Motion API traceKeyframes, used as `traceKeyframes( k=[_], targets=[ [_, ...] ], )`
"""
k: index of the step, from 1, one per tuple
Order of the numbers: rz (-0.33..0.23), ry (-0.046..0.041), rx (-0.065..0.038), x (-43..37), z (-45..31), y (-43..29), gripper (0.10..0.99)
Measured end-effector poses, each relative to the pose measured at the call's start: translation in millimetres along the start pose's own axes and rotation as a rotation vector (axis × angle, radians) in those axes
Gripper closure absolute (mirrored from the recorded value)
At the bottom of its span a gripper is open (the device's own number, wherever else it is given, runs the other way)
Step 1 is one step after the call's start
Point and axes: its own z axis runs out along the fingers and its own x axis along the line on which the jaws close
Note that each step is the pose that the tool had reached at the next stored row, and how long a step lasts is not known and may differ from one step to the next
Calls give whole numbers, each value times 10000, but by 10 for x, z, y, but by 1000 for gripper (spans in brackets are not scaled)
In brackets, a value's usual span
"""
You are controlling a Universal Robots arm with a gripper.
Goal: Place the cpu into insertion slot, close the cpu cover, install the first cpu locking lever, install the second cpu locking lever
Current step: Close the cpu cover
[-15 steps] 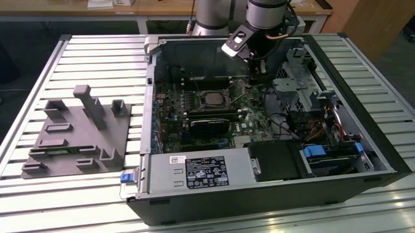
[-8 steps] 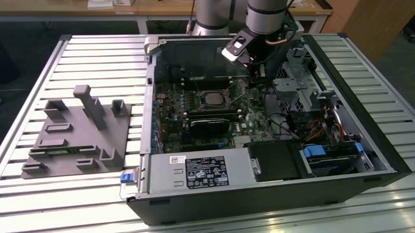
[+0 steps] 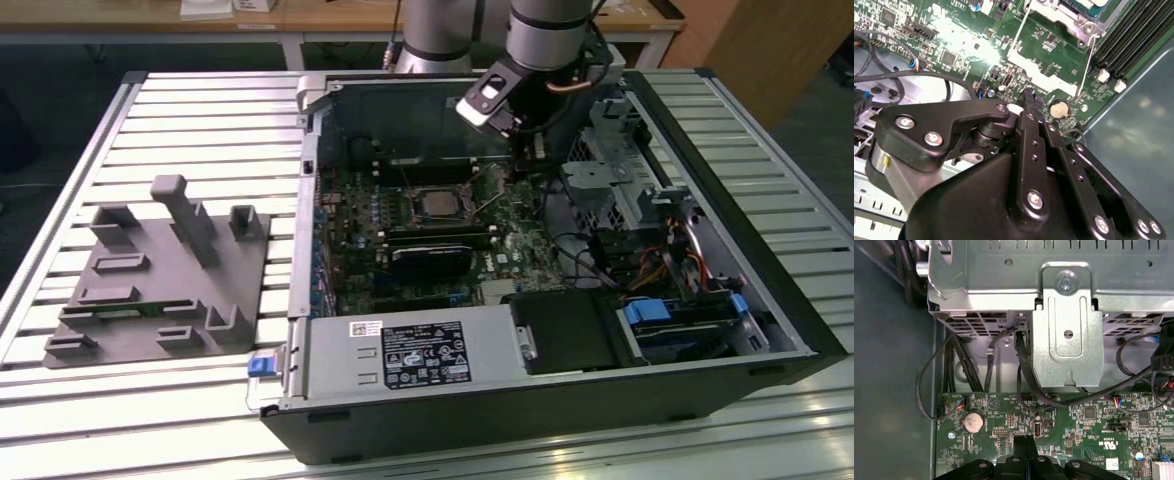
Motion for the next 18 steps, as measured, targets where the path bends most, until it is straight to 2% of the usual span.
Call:
traceKeyframes(
  k=[2, 3, 4, 5, 13, 15, 18],
  targets=[
    [0, -21, 257, 1, 3, 4, 980],
    [-1, -85, 667, 0, 8, 9, 980],
    [-3, -152, 986, 0, 11, 11, 980],
    [-4, -178, 1176, 0, 12, 13, 980],
    [-5, -175, 1189, 0, 13, 3, 980],
    [-5, -177, 1188, 0, 11, -16, 980],
    [-4, -173, 1157, -2, 7, -80, 980]
  ],
)
